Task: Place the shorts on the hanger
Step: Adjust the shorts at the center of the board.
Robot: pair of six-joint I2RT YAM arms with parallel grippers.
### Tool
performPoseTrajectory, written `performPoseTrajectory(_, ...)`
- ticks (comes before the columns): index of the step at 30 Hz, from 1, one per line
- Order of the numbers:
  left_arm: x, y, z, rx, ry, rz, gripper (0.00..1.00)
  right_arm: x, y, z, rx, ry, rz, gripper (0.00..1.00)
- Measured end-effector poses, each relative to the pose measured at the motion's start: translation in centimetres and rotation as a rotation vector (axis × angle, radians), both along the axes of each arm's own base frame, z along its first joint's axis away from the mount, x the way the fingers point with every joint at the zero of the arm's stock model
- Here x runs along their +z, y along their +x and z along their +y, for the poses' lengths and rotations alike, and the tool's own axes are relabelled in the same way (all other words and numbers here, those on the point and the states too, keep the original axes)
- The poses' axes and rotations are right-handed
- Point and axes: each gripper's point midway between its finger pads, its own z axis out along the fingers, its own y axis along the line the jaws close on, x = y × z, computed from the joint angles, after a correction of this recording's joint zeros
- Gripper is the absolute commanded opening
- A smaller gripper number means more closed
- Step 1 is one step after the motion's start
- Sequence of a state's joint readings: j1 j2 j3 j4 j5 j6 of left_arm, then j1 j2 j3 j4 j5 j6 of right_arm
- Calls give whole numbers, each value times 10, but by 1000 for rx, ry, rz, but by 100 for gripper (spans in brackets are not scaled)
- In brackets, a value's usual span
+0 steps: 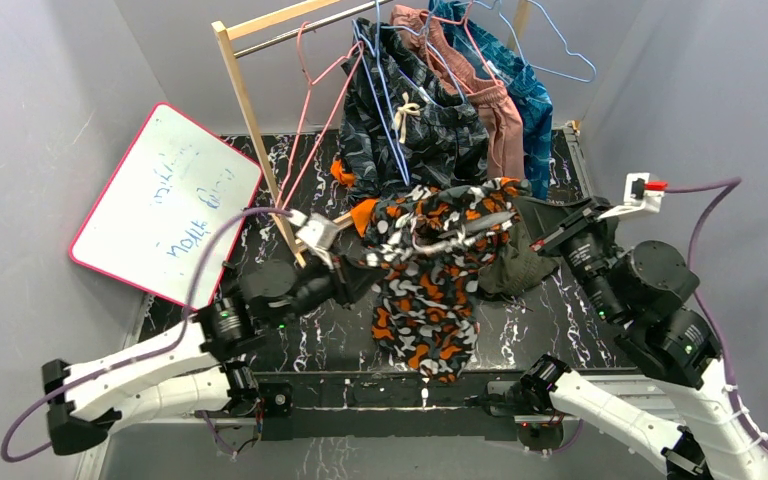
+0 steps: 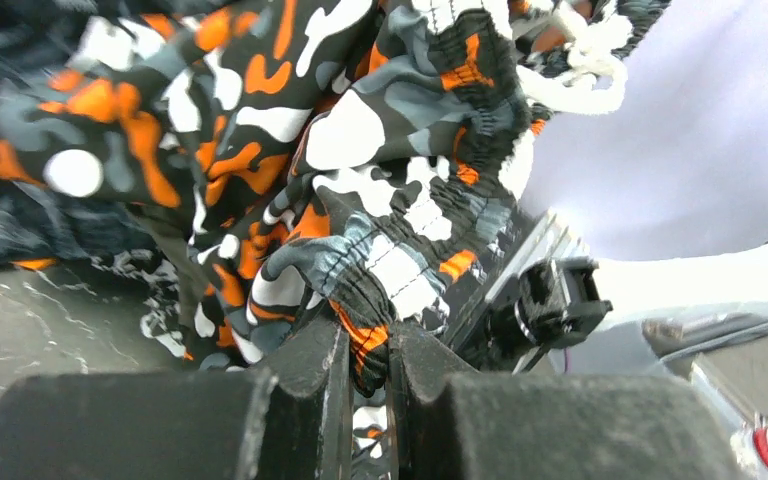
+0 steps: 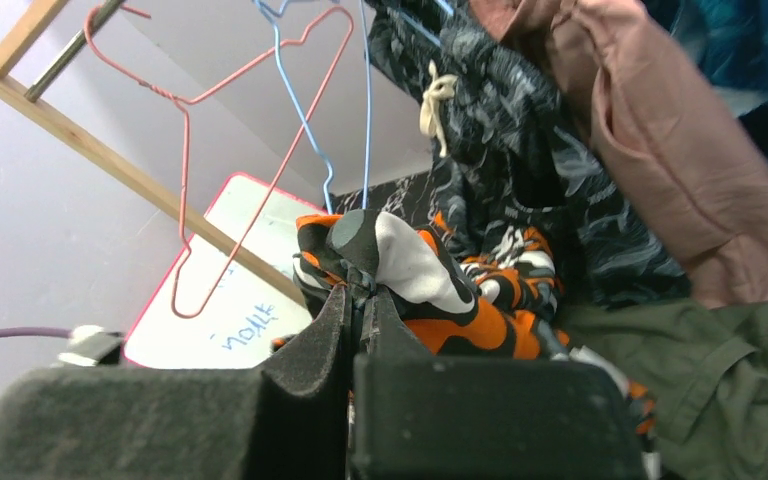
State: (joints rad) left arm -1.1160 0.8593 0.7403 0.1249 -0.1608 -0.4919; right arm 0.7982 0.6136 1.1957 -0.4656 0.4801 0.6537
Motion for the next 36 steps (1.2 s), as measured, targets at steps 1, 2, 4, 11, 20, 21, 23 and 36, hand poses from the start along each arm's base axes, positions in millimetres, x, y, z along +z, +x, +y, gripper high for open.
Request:
performPoseTrajectory(1, 13, -1, 11, 23, -12, -13, 0, 4, -1, -4, -10, -11, -13, 0)
performPoseTrajectory(2, 26, -1, 20, 43, -24, -28, 0, 9, -2, -8, -20, -19, -28, 0)
performPoseTrajectory(4, 59, -1, 40, 83, -55, -69, 0, 21, -4, -14, -31, -28, -59, 0)
performPoseTrajectory(11, 236, -12, 103, 176, -246, -305, 0, 100, -19, -7, 51, 65, -238, 0)
performPoseTrajectory(20, 129, 0, 111, 252, -35, -166, 0, 3, -24, -4, 87, 16, -82, 16)
performPoseTrajectory(21, 97, 0, 111, 257, 21, -116, 0, -21, -25, -5, 86, -7, -33, 33)
performPoseTrajectory(23, 45, -3, 113, 265, 104, -31, 0, -64, -26, -4, 92, -56, 58, 58)
performPoseTrajectory(36, -62, -9, 136, 376, 206, 187, 0, -155, -8, 13, 85, -304, 312, 73)
